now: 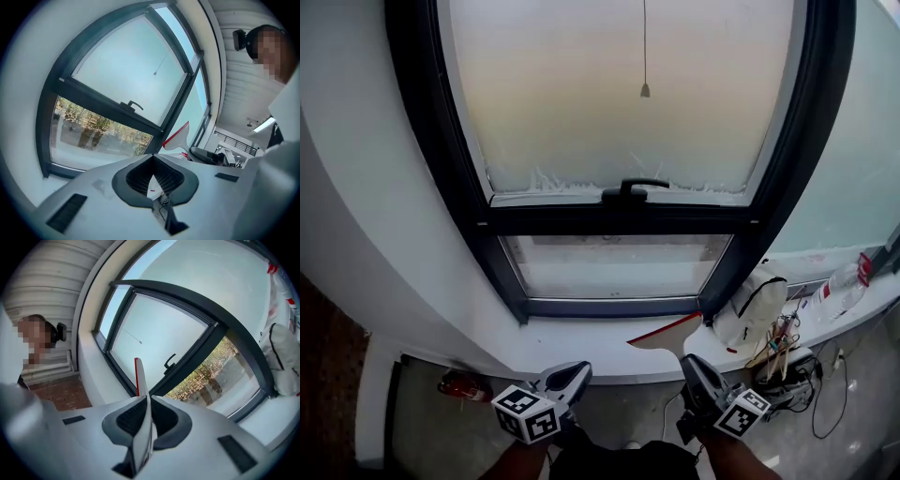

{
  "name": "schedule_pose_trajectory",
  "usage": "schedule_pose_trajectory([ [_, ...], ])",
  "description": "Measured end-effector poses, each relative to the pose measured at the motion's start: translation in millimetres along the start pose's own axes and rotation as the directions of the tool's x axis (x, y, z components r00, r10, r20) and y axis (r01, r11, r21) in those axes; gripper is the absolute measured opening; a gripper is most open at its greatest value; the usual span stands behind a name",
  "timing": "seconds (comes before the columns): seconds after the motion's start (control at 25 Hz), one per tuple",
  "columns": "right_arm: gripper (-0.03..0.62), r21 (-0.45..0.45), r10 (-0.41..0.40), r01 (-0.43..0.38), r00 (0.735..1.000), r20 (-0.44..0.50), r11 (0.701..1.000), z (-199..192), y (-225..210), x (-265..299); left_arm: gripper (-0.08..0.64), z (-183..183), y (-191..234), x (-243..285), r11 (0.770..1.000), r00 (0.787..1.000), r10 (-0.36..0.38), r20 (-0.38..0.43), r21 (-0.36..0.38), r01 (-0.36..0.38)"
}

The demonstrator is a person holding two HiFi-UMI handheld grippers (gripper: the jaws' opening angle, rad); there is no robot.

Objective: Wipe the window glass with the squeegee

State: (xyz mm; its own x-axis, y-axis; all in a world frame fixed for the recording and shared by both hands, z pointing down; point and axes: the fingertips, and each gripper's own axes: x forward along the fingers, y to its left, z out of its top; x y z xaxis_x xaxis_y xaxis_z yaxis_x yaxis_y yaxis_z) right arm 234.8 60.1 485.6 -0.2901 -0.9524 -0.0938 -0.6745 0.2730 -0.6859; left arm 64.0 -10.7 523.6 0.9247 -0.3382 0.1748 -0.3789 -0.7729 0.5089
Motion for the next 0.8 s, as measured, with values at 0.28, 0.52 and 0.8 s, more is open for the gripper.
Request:
schedule_pose_trajectory([
  [0.28, 0.021, 0.035, 0.005, -0.003, 0.999, -0.041, 0.999, -15.8, 4.1, -59.1, 0.0, -39.8, -51.8, -31.3, 0.997, 0.997, 0.075, -0.011, 0.012, -0.075],
  [0.52, 0.021, 0.0, 0.055, -0.055, 0.998, -0.016, 0.998, -10.4, 42.0, -66.3, 0.0, -31.2, -59.7, -51.0, 0.995, 0.997, 0.078, -0.004, 0.056, -0.078],
  [0.8, 0.021, -0.099, 0.029, -0.029, 1.0, 0.001, 0.995, -29.5, 72.5, -56.7, 0.0, -0.9, -54.2, -76.0, 0.992, 1.0, 0.016, 0.006, 0.122, -0.017],
])
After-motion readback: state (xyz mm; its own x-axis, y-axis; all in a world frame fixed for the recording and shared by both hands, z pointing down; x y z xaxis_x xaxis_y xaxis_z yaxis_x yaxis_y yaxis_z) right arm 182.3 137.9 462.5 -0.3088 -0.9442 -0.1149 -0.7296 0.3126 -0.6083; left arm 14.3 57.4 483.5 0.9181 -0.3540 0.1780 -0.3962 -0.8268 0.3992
